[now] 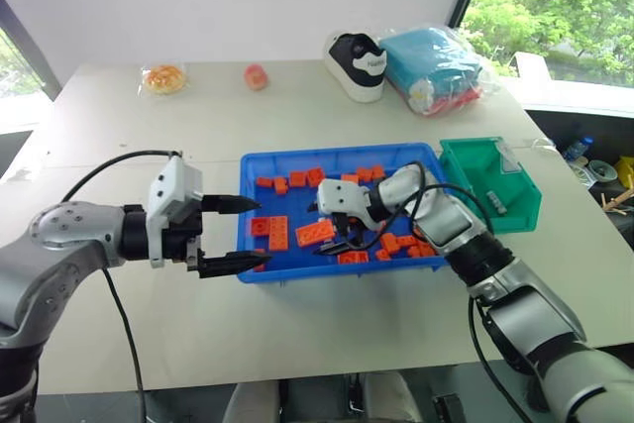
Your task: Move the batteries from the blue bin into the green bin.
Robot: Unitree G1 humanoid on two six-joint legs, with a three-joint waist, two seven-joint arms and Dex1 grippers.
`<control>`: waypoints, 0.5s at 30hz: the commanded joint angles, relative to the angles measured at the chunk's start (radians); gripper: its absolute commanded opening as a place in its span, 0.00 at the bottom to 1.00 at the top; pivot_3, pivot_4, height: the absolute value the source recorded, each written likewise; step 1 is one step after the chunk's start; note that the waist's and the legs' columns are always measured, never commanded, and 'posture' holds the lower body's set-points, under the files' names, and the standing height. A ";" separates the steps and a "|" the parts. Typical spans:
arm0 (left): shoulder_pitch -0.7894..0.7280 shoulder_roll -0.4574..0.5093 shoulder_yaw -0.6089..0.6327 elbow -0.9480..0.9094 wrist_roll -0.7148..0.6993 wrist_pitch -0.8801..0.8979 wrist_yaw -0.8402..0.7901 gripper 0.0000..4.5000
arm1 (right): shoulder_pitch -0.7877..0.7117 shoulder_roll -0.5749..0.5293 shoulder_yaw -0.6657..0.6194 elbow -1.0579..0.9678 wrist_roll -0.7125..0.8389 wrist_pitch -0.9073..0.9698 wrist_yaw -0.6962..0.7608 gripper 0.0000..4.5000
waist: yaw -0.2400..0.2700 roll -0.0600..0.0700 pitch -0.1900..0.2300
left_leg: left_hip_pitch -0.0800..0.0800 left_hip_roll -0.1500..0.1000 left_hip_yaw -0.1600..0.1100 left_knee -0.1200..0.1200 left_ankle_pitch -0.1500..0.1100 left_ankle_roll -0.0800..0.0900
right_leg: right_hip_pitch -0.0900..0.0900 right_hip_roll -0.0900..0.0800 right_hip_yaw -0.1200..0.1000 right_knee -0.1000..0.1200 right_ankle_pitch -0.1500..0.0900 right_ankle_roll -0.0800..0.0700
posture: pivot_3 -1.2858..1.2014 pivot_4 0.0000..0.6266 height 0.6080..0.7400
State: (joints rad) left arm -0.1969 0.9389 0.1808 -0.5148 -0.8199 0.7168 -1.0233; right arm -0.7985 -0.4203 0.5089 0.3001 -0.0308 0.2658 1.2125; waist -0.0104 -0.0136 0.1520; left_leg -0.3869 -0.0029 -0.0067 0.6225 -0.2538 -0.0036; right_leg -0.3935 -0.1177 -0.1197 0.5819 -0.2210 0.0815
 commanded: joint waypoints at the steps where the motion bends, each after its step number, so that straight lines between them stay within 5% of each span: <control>1: 0.001 -0.001 0.032 -0.027 -0.020 -0.004 0.008 1.00 | -0.028 0.025 -0.015 0.012 -0.005 -0.021 -0.003 0.80 | 0.001 0.000 0.000 | 0.000 0.000 0.000 0.000 0.000 0.000 | 0.000 0.000 0.000 0.000 0.000 0.000 | 0.52 0.24 0.89; 7: -0.004 -0.005 0.029 -0.023 -0.015 -0.010 0.012 1.00 | -0.004 0.005 -0.058 -0.113 0.043 0.066 0.030 0.19 | 0.001 0.000 0.000 | 0.000 0.000 0.000 0.000 0.000 0.000 | 0.000 0.000 0.000 0.000 0.000 0.000 | 0.52 0.24 0.89; 15: -0.020 -0.019 0.028 -0.001 -0.018 -0.011 0.013 1.00 | 0.036 -0.141 -0.284 -0.368 0.153 0.362 -0.055 0.19 | 0.016 0.000 0.000 | 0.000 0.000 0.000 0.001 0.000 0.000 | 0.001 0.000 0.000 0.000 0.000 0.000 | 0.52 0.24 0.89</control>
State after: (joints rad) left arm -0.2002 0.9242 0.1813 -0.5131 -0.8198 0.7158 -1.0092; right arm -0.7861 -0.5118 0.2937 0.0251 0.0798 0.5600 1.1796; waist 0.0055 -0.0140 0.1517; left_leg -0.3864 -0.0030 -0.0063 0.6230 -0.2538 -0.0037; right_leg -0.3929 -0.1179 -0.1197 0.5818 -0.2211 0.0815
